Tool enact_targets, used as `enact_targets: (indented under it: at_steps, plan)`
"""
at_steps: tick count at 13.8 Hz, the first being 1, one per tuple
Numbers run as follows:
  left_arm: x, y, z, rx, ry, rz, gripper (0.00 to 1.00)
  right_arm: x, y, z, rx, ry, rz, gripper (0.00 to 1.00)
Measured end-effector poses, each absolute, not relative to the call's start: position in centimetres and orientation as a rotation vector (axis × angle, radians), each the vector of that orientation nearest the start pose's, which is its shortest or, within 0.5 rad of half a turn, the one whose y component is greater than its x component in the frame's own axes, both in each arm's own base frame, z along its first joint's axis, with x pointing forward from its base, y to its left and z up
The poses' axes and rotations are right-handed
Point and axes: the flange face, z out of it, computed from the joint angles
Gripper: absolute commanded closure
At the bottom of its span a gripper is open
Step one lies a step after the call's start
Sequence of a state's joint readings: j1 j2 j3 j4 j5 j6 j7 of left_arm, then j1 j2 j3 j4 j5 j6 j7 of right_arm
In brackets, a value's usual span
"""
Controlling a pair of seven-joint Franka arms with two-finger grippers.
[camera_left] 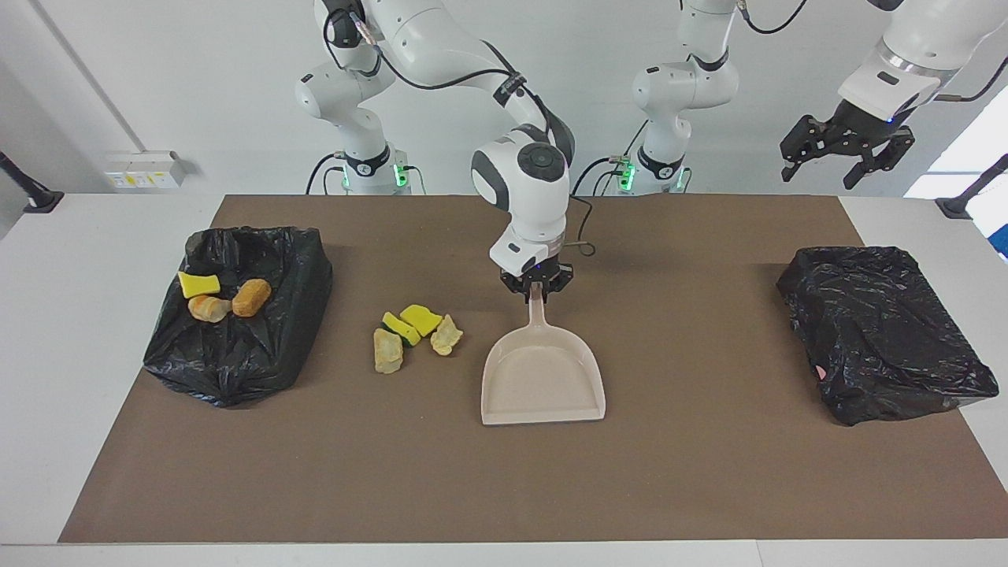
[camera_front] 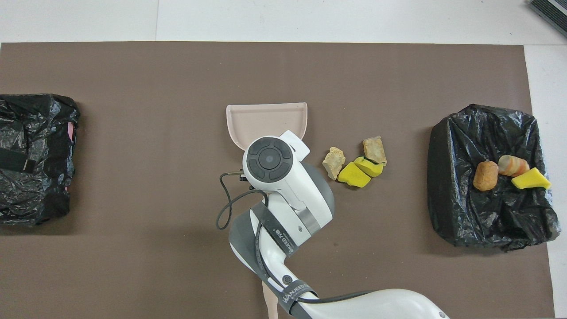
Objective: Sweep and dump trash in bin
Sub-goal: 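Lower the dustpan onto the table, open the right gripper and withdraw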
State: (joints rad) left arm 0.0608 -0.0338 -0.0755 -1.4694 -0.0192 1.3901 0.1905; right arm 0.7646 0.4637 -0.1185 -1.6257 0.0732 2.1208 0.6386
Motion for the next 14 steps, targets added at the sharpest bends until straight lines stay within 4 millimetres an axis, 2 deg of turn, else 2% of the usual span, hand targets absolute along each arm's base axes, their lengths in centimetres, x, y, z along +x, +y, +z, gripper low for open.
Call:
enact_targets:
  at_steps: [5,9,11,14]
  plan:
    - [52.4,-1.1,67.4,-3.144,0.328,0.069,0.0,54.1,42.4,38.0,-3.084,0.025,-0.084,0.0]
    - [52.3,-1.1,67.5,-3.144,0.329,0.068,0.0,53.8,40.0,43.1,-3.079,0.068,-0.061,0.0]
    - [52.3,-1.1,67.5,-3.144,0.328,0.067,0.0,52.0,39.7,45.1,-3.067,0.064,-0.003,0.0]
    - [52.4,-1.1,67.5,-3.144,0.328,0.063,0.0,47.7,39.2,45.0,-3.077,0.02,0.079,0.0]
